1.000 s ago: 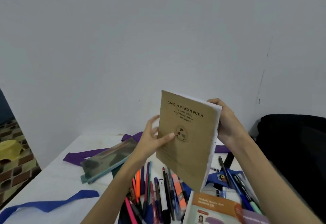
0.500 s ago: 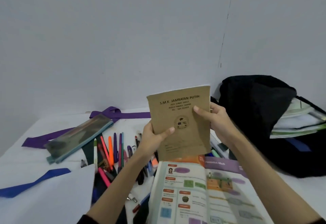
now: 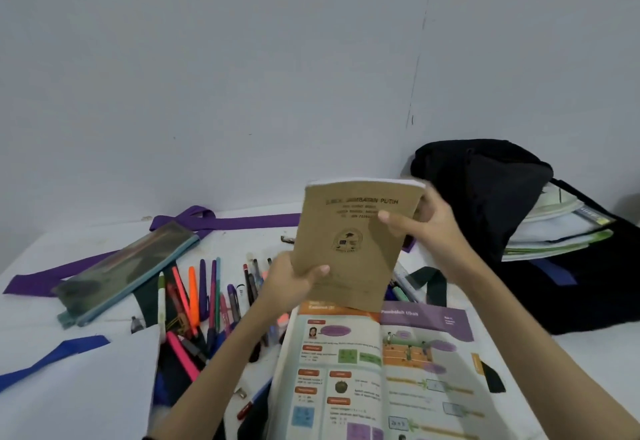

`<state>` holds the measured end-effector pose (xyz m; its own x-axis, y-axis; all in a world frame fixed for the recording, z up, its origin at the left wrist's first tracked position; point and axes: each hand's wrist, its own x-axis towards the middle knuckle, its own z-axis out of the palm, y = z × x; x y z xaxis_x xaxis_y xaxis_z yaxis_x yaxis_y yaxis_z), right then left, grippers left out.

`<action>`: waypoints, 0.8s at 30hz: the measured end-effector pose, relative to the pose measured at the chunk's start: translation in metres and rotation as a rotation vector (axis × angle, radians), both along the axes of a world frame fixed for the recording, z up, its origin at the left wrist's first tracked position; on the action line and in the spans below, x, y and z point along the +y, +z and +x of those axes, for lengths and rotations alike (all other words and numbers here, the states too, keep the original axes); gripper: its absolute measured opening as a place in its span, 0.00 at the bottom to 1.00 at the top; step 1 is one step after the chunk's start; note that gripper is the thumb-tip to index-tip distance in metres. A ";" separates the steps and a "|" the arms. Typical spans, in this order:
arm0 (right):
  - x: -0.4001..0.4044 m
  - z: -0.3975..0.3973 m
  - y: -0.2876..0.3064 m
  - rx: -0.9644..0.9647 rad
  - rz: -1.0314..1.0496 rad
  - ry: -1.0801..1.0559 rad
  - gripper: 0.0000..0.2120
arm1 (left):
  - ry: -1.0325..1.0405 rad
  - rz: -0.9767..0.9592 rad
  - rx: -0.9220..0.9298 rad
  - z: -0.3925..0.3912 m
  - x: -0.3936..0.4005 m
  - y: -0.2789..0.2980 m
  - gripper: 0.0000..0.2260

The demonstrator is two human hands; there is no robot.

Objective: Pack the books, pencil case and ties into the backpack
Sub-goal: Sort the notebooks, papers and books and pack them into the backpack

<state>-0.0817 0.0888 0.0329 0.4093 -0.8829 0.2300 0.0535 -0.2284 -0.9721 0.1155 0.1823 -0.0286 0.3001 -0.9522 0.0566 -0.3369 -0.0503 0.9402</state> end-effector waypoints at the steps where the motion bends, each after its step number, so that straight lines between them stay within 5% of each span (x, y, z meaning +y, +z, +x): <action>1: -0.005 -0.007 0.010 0.046 -0.110 -0.071 0.36 | -0.008 0.037 -0.159 0.000 -0.001 0.014 0.01; 4: -0.015 -0.036 0.036 0.291 -0.442 -0.146 0.42 | -0.044 -0.012 -0.839 -0.017 -0.008 0.060 0.07; 9: -0.025 -0.087 0.052 0.519 -0.433 0.206 0.10 | -0.109 -0.140 -1.224 -0.065 -0.041 0.110 0.17; 12: -0.034 -0.123 0.048 0.459 -0.389 0.134 0.15 | -0.033 -0.270 -1.133 -0.098 -0.081 0.116 0.18; 15: -0.056 -0.168 0.048 0.395 -0.270 -0.025 0.05 | -0.027 -0.553 -0.828 -0.144 -0.127 0.109 0.18; 18: -0.089 -0.223 0.045 0.262 -0.117 -0.190 0.04 | 0.056 -0.597 -0.575 -0.190 -0.158 0.091 0.22; 24: -0.149 -0.313 0.028 -0.171 0.185 -0.342 0.03 | -0.149 0.194 -0.590 -0.229 -0.191 0.037 0.52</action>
<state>-0.3945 -0.0599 0.0612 0.0556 -0.9940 0.0943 0.1687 -0.0838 -0.9821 -0.1132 -0.0086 0.0086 0.1348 -0.9908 -0.0063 -0.8115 -0.1141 0.5732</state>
